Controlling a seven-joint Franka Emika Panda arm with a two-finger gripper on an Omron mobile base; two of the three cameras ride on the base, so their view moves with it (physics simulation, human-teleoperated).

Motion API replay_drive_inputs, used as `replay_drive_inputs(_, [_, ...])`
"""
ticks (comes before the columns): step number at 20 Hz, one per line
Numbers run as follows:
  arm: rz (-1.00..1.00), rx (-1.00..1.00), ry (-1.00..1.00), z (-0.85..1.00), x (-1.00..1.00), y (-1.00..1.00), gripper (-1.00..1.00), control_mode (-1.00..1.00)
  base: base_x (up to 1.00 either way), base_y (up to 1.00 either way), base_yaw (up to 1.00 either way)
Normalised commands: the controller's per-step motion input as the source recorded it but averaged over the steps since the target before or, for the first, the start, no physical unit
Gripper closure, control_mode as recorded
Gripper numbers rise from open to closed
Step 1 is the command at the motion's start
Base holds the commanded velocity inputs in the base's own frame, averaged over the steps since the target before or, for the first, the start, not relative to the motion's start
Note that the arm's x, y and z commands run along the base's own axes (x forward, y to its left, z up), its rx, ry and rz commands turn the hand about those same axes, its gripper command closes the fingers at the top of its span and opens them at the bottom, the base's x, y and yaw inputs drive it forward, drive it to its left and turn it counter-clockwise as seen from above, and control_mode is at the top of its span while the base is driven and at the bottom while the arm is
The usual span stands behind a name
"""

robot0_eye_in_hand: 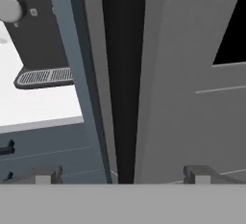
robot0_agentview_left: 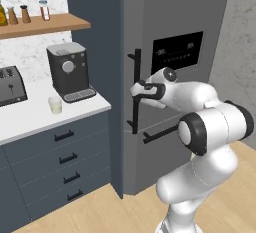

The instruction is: Grab a lemon wedge from the fridge and one ice cube from the ice bowl, and put them in the glass of lemonade.

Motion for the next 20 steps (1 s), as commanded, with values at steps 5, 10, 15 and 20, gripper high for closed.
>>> replay_drive_inputs(5, [0.00, 0.00, 0.00, -0.14, 0.55, 0.00, -1.00, -1.00, 0.00, 0.00, 0.00])
replay_drive_inputs(10, [0.00, 0.00, 0.00, -0.22, 0.40, 0.00, -1.00, -1.00, 0.00, 0.00, 0.00])
replay_drive_inputs(15, [0.00, 0.00, 0.00, -0.29, 0.31, 0.07, -1.00, -1.00, 0.00, 0.00, 0.00])
replay_drive_inputs(20, [0.00, 0.00, 0.00, -0.21, 0.36, 0.12, -1.00, -1.00, 0.00, 0.00, 0.00])
